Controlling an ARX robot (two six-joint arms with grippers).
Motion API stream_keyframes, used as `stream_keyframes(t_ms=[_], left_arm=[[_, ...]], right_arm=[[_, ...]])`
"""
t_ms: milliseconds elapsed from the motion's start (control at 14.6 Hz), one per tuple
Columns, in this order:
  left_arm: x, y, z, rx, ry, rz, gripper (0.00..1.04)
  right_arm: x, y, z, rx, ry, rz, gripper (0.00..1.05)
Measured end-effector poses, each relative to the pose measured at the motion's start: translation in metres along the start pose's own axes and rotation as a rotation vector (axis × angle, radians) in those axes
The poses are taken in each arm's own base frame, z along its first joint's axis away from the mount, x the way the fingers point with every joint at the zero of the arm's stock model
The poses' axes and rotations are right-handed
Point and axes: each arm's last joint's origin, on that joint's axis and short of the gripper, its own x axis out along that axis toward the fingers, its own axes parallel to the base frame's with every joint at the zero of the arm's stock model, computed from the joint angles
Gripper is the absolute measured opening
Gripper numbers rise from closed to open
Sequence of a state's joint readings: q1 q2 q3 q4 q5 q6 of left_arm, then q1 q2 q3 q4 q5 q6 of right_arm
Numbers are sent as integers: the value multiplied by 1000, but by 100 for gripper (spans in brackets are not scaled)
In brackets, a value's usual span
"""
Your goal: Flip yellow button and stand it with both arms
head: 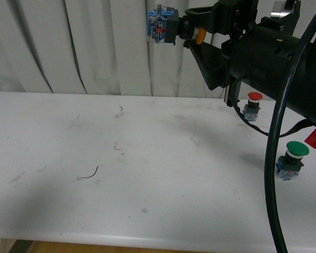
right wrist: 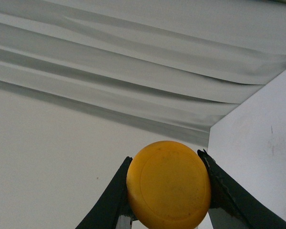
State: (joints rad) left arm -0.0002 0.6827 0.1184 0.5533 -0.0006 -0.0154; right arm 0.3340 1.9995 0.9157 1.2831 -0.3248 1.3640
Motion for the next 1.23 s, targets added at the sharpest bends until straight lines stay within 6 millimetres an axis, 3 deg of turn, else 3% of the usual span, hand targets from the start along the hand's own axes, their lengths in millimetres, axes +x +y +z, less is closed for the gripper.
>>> stream_keyframes(t_ms=[411, 1234], left_arm=[[-27, 0, -21, 0, -6, 1, 2], [-53, 0, -24, 0, -5, 0, 2]], right_arm=[[1, 0, -3, -21, 4, 0, 37], [1, 2, -8, -47, 22, 3, 37]])
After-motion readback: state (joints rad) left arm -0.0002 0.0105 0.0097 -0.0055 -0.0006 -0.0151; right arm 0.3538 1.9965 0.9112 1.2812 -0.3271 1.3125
